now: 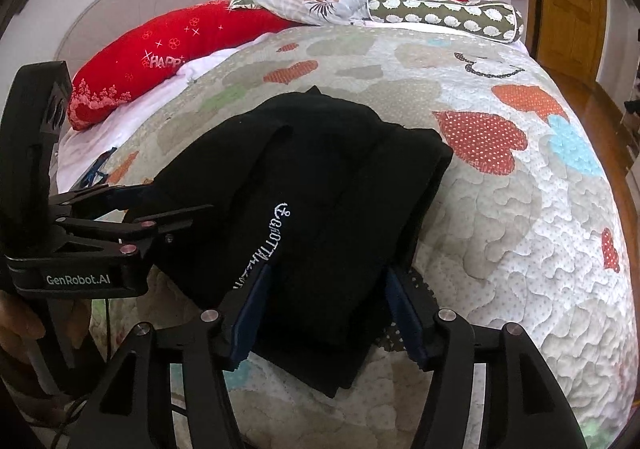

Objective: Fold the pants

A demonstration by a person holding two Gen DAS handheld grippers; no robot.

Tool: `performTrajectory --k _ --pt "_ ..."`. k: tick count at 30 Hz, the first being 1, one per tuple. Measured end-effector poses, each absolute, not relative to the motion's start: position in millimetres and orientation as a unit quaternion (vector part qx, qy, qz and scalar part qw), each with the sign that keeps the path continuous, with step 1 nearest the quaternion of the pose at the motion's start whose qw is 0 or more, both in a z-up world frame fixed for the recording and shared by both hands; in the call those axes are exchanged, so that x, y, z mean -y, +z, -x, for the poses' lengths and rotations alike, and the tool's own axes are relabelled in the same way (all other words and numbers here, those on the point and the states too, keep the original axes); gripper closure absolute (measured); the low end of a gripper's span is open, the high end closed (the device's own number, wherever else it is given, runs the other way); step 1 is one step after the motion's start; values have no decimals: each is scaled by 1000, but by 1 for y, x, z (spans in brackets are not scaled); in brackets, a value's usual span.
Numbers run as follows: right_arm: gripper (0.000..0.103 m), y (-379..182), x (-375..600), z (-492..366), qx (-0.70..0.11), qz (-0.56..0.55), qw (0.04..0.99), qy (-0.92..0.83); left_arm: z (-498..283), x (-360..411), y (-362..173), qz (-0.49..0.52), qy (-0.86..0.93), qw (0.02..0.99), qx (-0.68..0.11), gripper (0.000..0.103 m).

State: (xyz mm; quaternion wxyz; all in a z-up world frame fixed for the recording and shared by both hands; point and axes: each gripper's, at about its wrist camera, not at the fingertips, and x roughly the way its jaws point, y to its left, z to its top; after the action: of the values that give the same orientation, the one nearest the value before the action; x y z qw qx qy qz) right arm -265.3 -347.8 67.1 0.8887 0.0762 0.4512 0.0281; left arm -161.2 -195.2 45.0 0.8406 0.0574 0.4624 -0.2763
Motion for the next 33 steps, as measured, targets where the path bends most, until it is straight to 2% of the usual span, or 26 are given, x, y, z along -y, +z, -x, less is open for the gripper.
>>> performTrajectory --k 21,33 --pt "27 78 379 264 -436 -170 884 25 150 182 68 -42 -282 840 -461 15" --pt "21 57 398 257 -426 -238 871 51 117 166 54 16 -303 800 -517 15"
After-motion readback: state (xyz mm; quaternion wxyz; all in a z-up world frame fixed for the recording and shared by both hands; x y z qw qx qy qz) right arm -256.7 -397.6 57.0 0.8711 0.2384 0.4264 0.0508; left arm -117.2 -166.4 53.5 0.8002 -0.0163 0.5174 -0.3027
